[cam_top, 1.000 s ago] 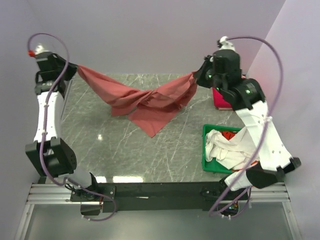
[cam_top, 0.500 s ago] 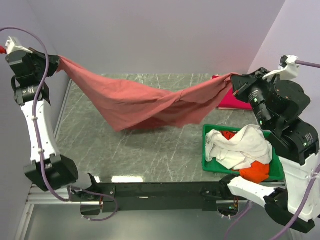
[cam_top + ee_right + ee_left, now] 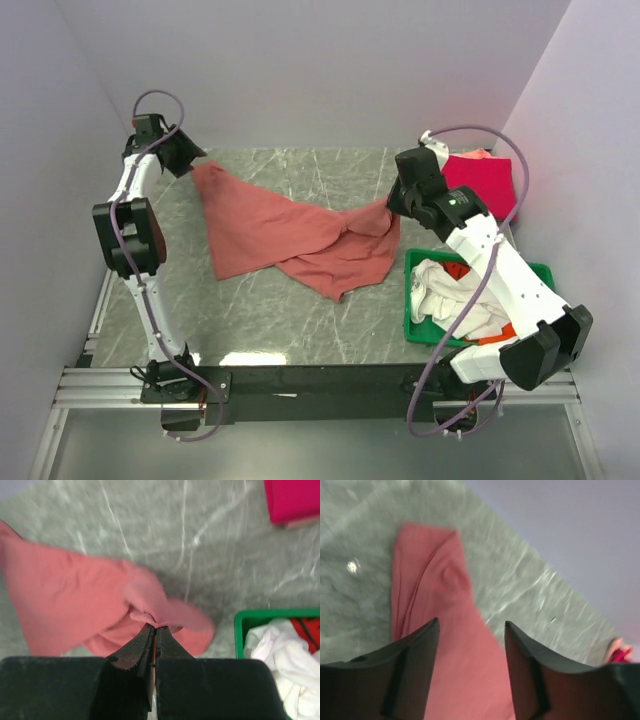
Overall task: Fold and stack the t-shirts
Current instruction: Flatten the tshirt out
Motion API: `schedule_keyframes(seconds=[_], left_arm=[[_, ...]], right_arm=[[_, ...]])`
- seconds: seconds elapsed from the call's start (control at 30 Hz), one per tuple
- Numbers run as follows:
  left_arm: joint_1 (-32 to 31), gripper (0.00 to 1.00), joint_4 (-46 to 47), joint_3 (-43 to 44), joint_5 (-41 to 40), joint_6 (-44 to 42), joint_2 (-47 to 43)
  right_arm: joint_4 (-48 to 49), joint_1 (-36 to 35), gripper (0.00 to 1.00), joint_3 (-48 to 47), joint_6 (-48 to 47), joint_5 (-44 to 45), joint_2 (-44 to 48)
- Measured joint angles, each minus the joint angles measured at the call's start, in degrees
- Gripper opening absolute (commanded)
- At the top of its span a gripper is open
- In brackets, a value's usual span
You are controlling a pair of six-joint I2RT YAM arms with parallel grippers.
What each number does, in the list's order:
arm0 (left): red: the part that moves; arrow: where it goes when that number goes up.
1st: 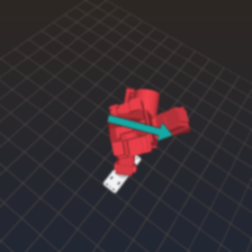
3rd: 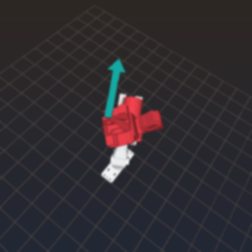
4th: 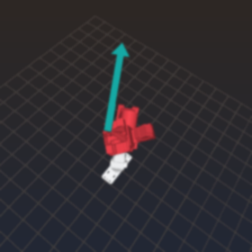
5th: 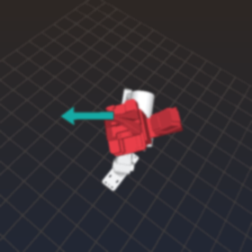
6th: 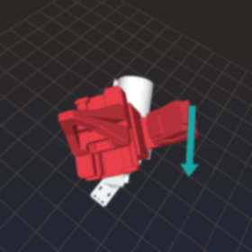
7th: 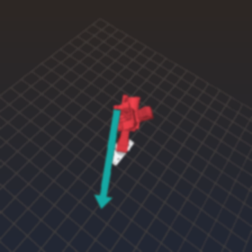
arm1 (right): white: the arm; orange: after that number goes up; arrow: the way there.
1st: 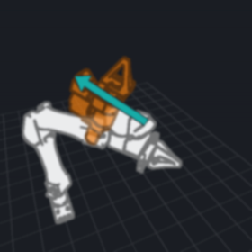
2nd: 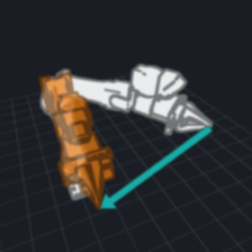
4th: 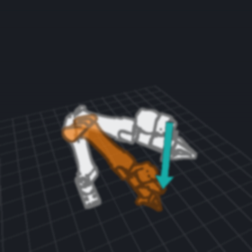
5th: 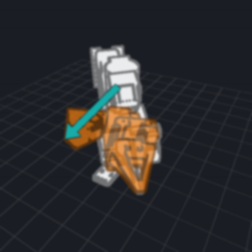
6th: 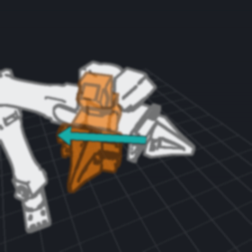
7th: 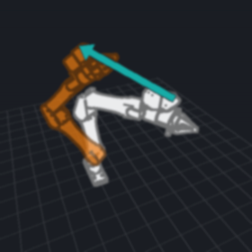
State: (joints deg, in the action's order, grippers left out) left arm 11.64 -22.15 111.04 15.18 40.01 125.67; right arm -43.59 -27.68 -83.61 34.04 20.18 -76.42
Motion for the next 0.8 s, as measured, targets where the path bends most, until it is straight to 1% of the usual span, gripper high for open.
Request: schedule_keyframes(seconds=[0.07,0.13,0.2,0.27,0.37,0.4,0.5,0.6,0.67,0.8], left_arm=[[-1.36,0.67,-1.86,-0.63,-0.13,-1.16,0.5],[-2.32,0.67,-1.75,-4.55,-0.33,-2.82,-2.34],[-2.8,0.64,-1.64,-12.46,-0.81,-4.02,-8.59],[-2.82,0.57,-0.98,-21.44,-1.66,-4.68,-16.33],[-3.3,0.56,-2.97,-34.95,-4.76,-5.81,-29.88],[-4.0,0.55,-3.74,-38.23,-6.27,-6.27,-33.59],[-7.56,0.52,-4.63,-46.01,-9.18,-6.84,-40.61],[-10.82,0.52,-5.97,-53.44,-10.43,-6.82,-44.35],[-11.26,0.51,-7.8,-57.18,-11.58,-6.78,-45.4],[-11.23,0.5,-11.21,-59.14,-15.02,-6.51,-45.59]], right_arm=[[0.02,-0.02,0.0,2.49,1.01,-1.25,-0.68],[0.28,0.0,0.0,4.28,1.84,-2.14,-0.66],[1.05,0.0,0.0,5.64,2.6,-2.97,-0.63],[2.01,0.04,0.0,6.97,3.21,-3.72,-0.66],[3.19,0.09,0.0,8.0,4.09,-4.72,-1.16],[3.43,0.11,0.0,8.0,4.2,-4.94,-1.53],[4.83,0.09,0.0,8.0,4.68,-6.12,-3.23],[5.42,0.09,0.0,8.0,4.9,-7.21,-4.72],[6.08,0.09,0.0,8.22,4.92,-7.91,-5.01],[7.72,0.09,0.0,9.6,4.92,-9.05,-4.94]])
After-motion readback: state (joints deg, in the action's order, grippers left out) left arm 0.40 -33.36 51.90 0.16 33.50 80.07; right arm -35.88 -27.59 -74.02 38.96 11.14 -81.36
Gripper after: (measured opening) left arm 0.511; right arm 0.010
